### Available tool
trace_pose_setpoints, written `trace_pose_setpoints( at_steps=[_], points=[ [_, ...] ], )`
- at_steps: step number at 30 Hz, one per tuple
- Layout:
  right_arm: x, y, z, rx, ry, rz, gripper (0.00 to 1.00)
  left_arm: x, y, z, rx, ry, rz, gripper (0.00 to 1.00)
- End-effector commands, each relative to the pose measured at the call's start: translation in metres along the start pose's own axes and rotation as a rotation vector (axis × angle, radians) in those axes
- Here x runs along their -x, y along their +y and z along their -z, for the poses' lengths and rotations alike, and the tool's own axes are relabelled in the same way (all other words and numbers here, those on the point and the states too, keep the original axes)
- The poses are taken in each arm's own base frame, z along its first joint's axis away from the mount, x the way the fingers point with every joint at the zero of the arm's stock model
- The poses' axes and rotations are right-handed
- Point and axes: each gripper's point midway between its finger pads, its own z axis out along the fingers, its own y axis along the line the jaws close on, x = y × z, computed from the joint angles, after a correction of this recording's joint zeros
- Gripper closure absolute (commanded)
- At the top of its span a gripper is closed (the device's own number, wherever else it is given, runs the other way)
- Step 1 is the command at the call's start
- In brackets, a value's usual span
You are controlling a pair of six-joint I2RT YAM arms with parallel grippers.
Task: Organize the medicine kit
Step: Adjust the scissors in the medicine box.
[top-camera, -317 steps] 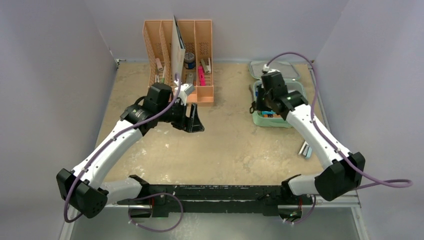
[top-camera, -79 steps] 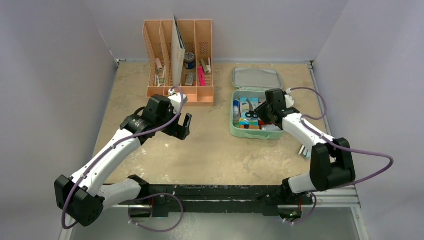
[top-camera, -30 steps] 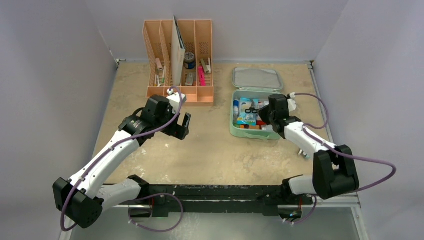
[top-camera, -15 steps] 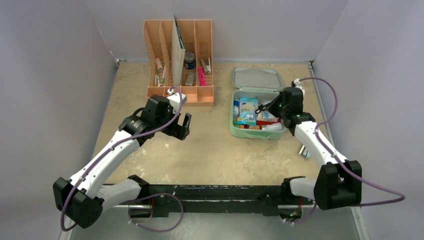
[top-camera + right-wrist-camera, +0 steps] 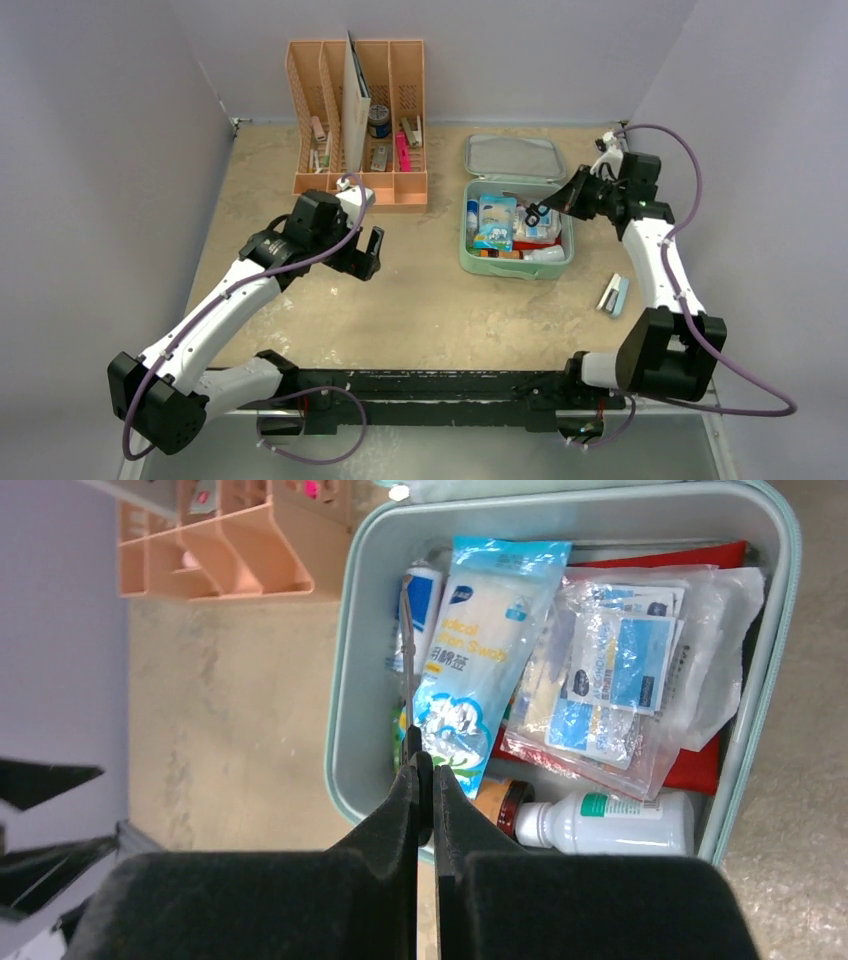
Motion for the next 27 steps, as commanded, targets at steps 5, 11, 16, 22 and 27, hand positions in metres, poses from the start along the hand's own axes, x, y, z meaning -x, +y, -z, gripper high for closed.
trace_pose_setpoints(
  at_steps=[5,11,16,22,27],
  points=[
    [-0.027,0.029,0.021,0.335,0.242,0.100,1.00,0.003,-0.010,-0.007,-0.055,-0.006,-0.006,0.05],
    [-0.039,0.017,0.019,0.317,0.347,0.086,1.00,0.004,-0.009,-0.006,-0.048,-0.012,-0.005,0.05],
    [-0.051,-0.004,0.010,0.266,0.425,0.084,1.00,0.002,-0.005,-0.005,-0.023,-0.008,-0.006,0.05],
    [-0.051,-0.034,-0.001,0.182,0.544,0.067,0.99,0.005,-0.003,-0.002,-0.013,-0.030,-0.007,0.05],
    [-0.045,-0.067,-0.008,-0.010,0.547,0.068,0.75,0.006,-0.008,-0.003,-0.037,-0.030,-0.005,0.05]
  ],
)
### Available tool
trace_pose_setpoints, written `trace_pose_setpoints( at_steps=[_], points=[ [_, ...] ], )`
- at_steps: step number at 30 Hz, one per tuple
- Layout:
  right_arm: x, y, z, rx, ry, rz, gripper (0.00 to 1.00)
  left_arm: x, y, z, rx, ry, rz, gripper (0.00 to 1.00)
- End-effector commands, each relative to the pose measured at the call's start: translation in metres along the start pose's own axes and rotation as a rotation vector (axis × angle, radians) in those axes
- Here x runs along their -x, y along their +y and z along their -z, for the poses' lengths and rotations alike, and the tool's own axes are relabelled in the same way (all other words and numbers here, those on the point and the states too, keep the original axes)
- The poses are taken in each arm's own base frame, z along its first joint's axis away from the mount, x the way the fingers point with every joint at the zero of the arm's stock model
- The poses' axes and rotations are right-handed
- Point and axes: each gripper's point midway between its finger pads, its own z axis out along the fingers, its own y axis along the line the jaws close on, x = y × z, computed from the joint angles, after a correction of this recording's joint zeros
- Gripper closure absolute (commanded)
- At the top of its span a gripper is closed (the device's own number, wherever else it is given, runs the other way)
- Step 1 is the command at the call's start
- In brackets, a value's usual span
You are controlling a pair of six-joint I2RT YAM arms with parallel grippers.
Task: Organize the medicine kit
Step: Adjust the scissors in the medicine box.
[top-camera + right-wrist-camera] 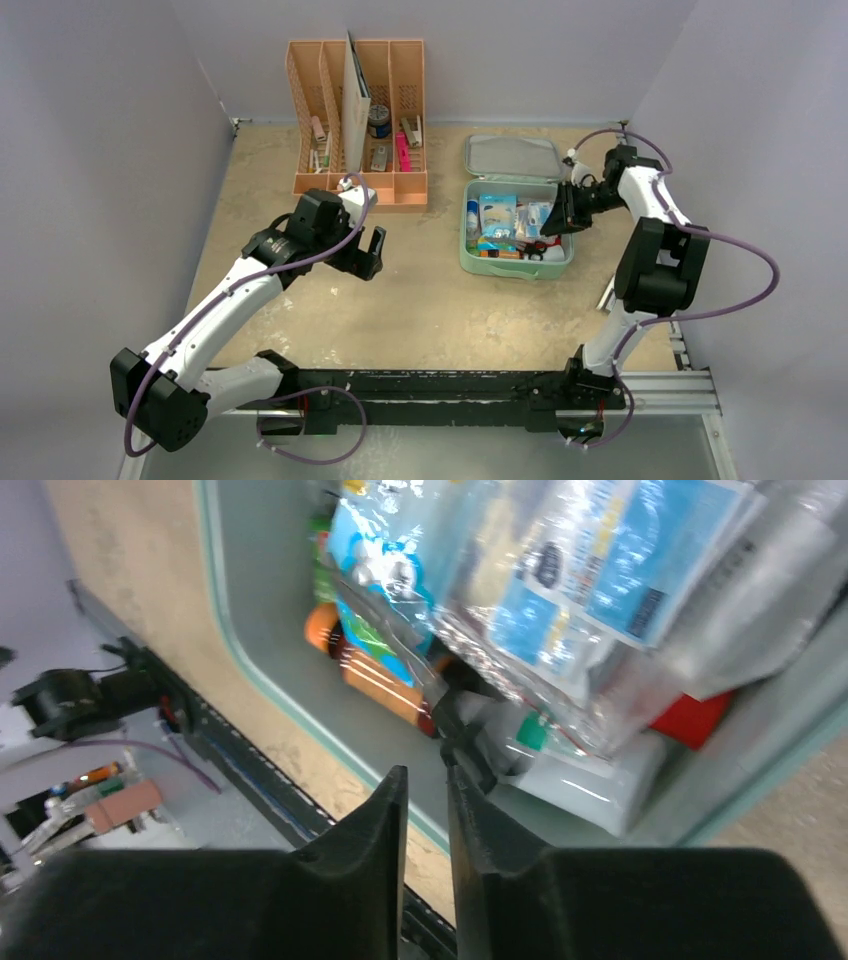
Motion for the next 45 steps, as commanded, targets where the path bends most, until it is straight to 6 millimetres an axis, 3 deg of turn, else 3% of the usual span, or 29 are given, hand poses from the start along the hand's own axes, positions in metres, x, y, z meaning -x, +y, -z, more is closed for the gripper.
trace_pose_setpoints(
  at_steps=[1,4,10,15,23,26,27,39,42,45],
  points=[
    [0.005,-0.021,0.018,-0.192,-0.007,-0.011,0.72,0.007,-0.005,0.000,-0.023,-0.040,-0.005,0.05],
    [0.022,-0.035,0.032,-0.323,-0.080,0.006,0.66,0.007,-0.008,0.000,-0.039,-0.037,-0.002,0.05],
    [0.052,-0.024,0.052,-0.393,-0.251,0.004,0.60,0.008,-0.009,0.002,-0.040,-0.047,0.003,0.05],
    [0.077,-0.027,0.056,-0.418,-0.381,-0.129,0.52,0.009,-0.002,0.001,0.006,-0.060,0.034,0.02],
    [0.127,-0.050,0.048,-0.424,-0.528,-0.221,0.21,0.005,-0.004,-0.005,-0.011,-0.016,0.032,0.00],
    [0.143,-0.050,0.042,-0.376,-0.547,-0.275,0.03,0.007,-0.007,-0.004,-0.026,-0.026,0.027,0.00],
    [0.148,-0.051,0.040,-0.366,-0.555,-0.291,0.01,0.008,-0.010,-0.003,-0.042,-0.034,0.025,0.00],
    [0.202,-0.077,0.010,-0.244,-0.625,-0.456,0.03,0.014,-0.025,0.009,-0.135,-0.104,-0.031,0.00],
    [0.202,-0.082,-0.009,-0.195,-0.525,-0.476,0.05,0.016,-0.028,0.010,-0.152,-0.116,-0.040,0.01],
    [0.204,-0.076,-0.015,-0.143,-0.465,-0.484,0.06,0.015,-0.028,0.010,-0.153,-0.115,-0.041,0.01]
  ],
)
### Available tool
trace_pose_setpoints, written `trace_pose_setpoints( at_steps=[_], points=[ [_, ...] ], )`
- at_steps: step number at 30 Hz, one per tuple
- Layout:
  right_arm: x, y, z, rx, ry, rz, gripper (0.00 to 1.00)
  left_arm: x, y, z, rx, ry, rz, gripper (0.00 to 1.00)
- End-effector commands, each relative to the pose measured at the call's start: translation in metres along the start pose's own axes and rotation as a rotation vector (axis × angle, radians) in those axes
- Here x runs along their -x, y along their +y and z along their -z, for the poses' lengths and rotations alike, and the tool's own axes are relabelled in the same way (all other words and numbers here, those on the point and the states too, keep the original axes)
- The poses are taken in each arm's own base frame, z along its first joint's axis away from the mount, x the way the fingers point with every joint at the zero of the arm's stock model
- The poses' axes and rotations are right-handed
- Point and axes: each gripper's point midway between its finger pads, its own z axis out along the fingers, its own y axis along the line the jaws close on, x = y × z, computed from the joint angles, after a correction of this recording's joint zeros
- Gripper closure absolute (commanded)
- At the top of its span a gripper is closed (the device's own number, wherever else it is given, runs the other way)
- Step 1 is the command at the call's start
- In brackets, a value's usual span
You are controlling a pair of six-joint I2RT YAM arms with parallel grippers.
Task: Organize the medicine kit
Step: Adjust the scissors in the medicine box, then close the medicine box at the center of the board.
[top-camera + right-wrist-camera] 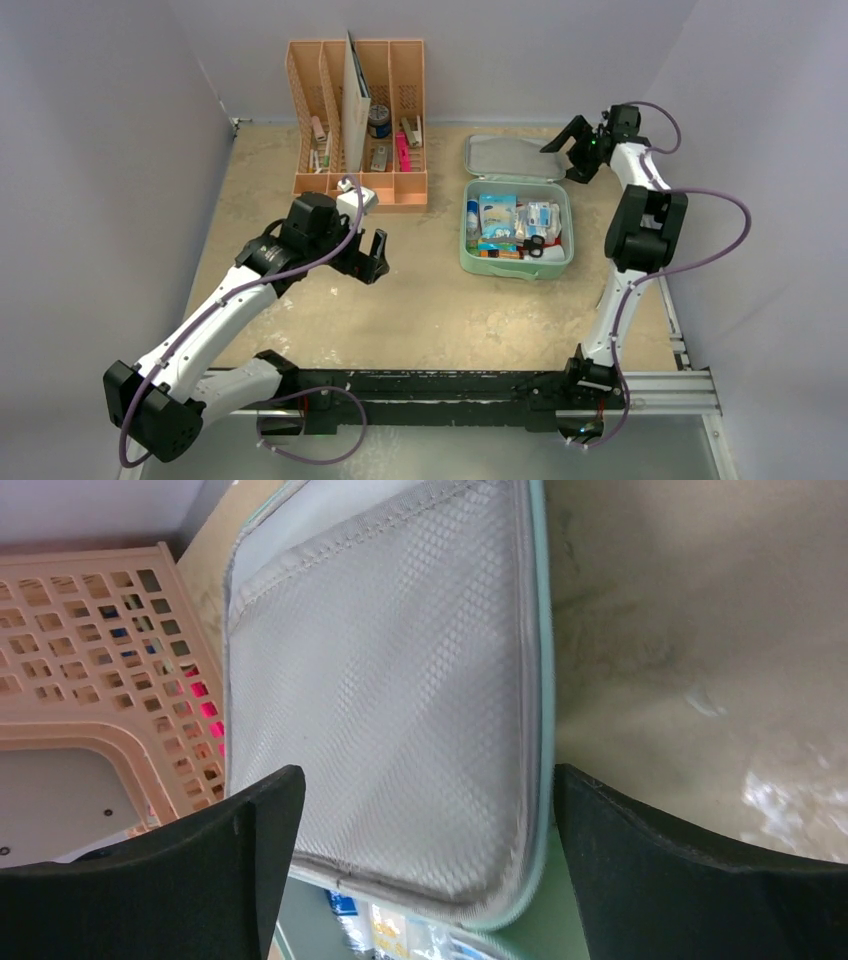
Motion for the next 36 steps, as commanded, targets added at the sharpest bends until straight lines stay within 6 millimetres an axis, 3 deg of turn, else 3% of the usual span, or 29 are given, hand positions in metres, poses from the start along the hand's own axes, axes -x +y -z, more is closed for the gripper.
trace_pose_setpoints(
  at_steps=[1,10,13,18,21,23,29,36],
  points=[
    [-0.003,0.024,0.005,0.089,0.089,-0.018,0.06,0.008,-0.007,0.001,-0.040,-0.043,-0.038,0.01],
    [0.002,0.059,0.008,0.312,0.095,0.060,0.13,0.007,-0.008,-0.001,-0.047,-0.035,-0.043,0.02],
    [0.002,0.069,0.012,0.398,0.081,0.106,0.34,0.006,-0.007,-0.003,-0.043,-0.027,-0.042,0.02],
    [-0.002,0.080,0.019,0.502,0.048,0.176,0.51,0.003,-0.011,-0.003,-0.066,-0.022,-0.037,0.02],
    [-0.006,0.082,0.020,0.546,0.053,0.205,0.72,0.004,-0.013,-0.006,-0.080,-0.018,-0.040,0.02],
    [-0.008,0.085,0.022,0.582,0.057,0.227,0.79,0.003,-0.013,-0.008,-0.083,-0.004,-0.038,0.03],
    [-0.007,0.101,0.041,0.668,0.001,0.389,0.84,0.009,-0.009,-0.009,-0.048,-0.025,-0.013,0.04],
    [-0.009,0.105,0.057,0.780,-0.096,0.519,0.90,0.042,-0.010,-0.007,-0.026,-0.054,0.025,0.07]
  ],
)
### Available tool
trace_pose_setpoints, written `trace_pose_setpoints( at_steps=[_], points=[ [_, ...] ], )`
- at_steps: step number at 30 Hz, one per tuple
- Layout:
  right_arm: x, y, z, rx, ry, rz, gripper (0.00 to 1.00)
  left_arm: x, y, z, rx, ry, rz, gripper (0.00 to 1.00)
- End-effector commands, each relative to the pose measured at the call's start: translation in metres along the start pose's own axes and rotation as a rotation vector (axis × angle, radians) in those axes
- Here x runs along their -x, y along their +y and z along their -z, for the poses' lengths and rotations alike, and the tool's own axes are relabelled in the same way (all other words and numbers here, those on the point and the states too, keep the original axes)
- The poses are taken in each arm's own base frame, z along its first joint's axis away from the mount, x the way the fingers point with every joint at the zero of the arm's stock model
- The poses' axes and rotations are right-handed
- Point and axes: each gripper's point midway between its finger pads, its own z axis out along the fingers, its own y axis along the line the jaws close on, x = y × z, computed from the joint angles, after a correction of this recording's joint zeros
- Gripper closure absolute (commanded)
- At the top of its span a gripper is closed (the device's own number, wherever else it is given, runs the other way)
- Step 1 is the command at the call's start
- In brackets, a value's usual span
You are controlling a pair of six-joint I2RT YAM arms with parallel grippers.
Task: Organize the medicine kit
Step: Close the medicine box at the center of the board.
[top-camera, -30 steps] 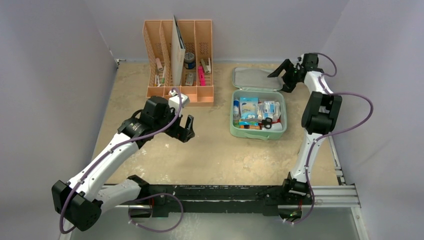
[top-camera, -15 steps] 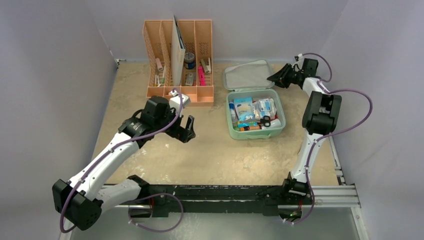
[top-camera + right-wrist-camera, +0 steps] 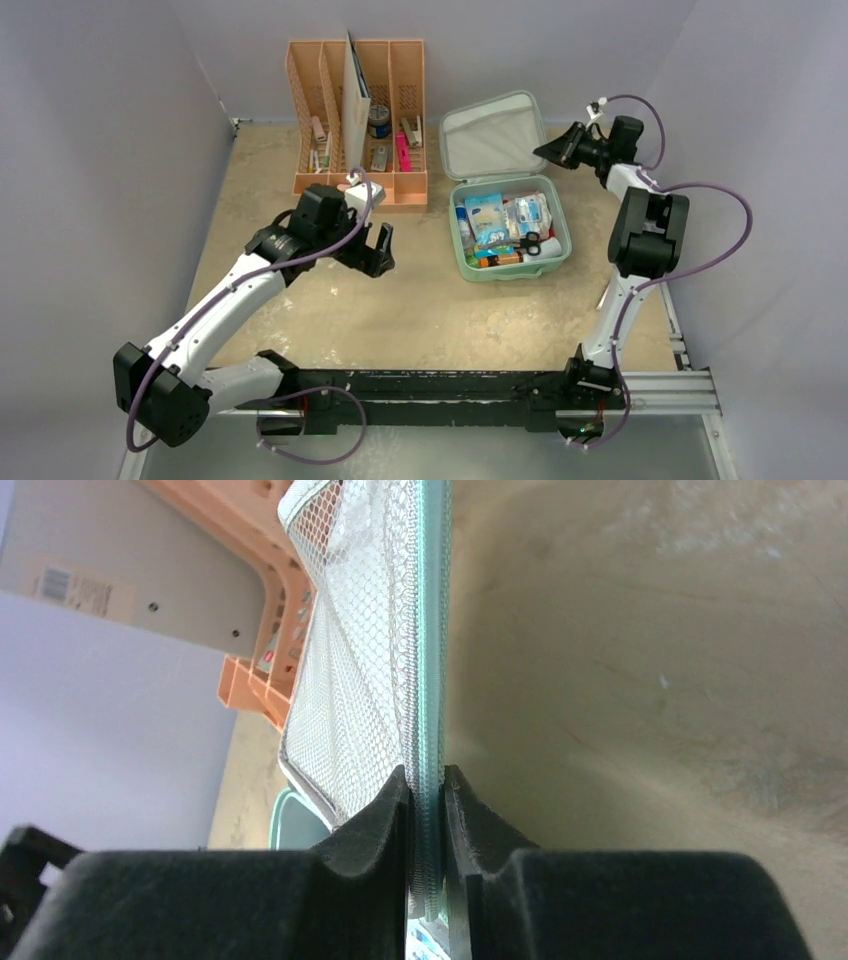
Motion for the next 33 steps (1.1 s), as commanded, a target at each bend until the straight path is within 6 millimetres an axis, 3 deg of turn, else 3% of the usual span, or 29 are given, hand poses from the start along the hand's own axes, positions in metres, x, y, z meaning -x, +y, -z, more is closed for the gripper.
trace_pose_setpoints(
  at_steps=[1,9,15,21,25,29,33],
  points=[
    [0.027,0.063,0.021,0.212,-0.102,0.296,0.90,0.044,-0.007,0.004,-0.002,-0.086,0.018,0.07],
    [0.029,0.086,0.040,0.400,-0.248,0.483,0.96,0.071,-0.005,-0.004,0.036,-0.075,0.108,0.08],
    [0.015,0.074,0.043,0.440,-0.227,0.550,0.99,0.102,-0.008,-0.014,0.020,-0.126,0.160,0.08],
    [0.004,0.079,0.049,0.456,-0.188,0.672,0.96,0.153,0.010,-0.016,-0.043,-0.202,0.286,0.11],
    [0.006,0.088,0.054,0.463,-0.190,0.738,0.96,0.171,0.017,-0.022,-0.149,-0.219,0.378,0.11],
    [0.003,0.087,0.054,0.470,-0.174,0.759,0.97,0.183,0.029,-0.027,-0.143,-0.231,0.314,0.05],
    [-0.002,0.082,0.054,0.466,-0.172,0.772,0.98,0.212,0.050,-0.037,-0.100,-0.268,0.290,0.00]
  ],
)
